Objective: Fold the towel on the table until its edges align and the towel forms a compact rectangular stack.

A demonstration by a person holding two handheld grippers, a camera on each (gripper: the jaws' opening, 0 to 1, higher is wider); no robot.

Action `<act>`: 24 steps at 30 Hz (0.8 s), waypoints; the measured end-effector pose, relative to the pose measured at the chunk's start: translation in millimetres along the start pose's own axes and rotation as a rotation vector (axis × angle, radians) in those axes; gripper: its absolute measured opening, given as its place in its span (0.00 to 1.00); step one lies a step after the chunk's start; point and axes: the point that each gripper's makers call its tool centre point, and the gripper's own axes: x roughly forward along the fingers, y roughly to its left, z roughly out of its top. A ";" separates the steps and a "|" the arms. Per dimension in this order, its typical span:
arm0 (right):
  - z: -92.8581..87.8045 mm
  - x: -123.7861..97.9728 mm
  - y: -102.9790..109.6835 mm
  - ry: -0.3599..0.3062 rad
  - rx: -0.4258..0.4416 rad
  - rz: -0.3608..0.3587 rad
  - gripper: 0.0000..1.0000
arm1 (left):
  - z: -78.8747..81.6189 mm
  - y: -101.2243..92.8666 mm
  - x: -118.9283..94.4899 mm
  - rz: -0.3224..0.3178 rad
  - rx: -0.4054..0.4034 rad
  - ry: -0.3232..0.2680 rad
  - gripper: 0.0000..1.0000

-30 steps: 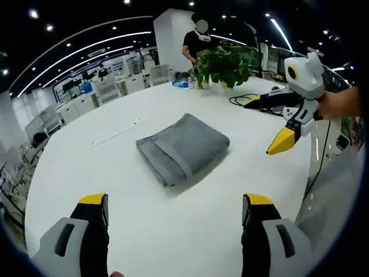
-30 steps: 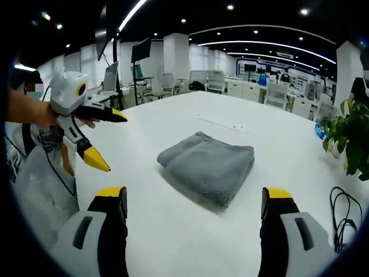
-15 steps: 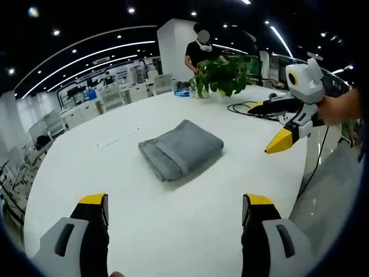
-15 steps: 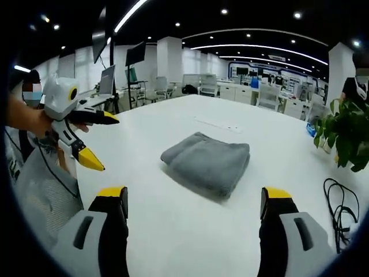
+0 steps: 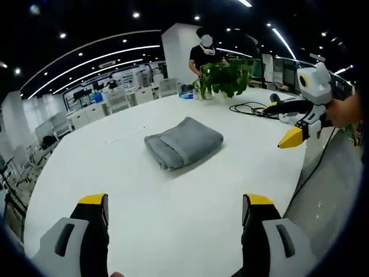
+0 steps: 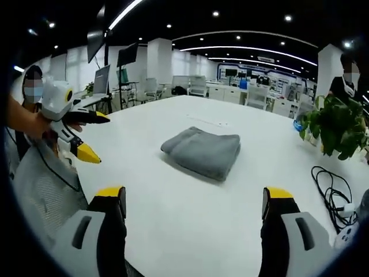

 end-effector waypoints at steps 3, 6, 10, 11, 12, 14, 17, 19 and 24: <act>-0.2 -4.4 0.8 -0.007 -0.013 -0.019 0.99 | 1.1 -0.5 -8.7 0.016 -0.004 -0.025 0.99; 2.3 -1.2 -4.3 -0.033 -0.015 -0.034 0.99 | 5.3 -2.6 -9.7 0.003 0.001 -0.046 0.99; -4.5 1.9 -4.8 -0.040 0.016 -0.042 0.99 | 4.5 -2.8 -13.3 0.010 0.023 -0.045 0.99; -7.8 3.5 -4.7 -0.023 0.017 -0.039 0.99 | 2.6 -4.2 -15.6 0.012 0.033 -0.040 0.99; -8.1 3.8 -3.3 -0.021 0.010 -0.037 0.99 | 1.1 -4.6 -16.6 0.011 0.039 -0.037 0.99; -7.7 3.8 -1.8 -0.020 0.004 -0.036 0.99 | -1.1 -0.3 -16.9 0.017 0.084 -0.037 0.98; -10.5 3.9 -0.7 -0.015 0.013 -0.030 0.99 | 1.3 17.3 -15.4 0.011 0.188 -0.009 0.95; -11.6 3.0 1.2 -0.011 0.009 -0.025 0.98 | 6.4 34.9 -15.7 0.017 0.272 -0.009 0.93; -9.5 4.0 8.2 -0.012 -0.026 -0.005 0.97 | 5.3 52.6 -13.4 0.042 0.201 -0.006 0.91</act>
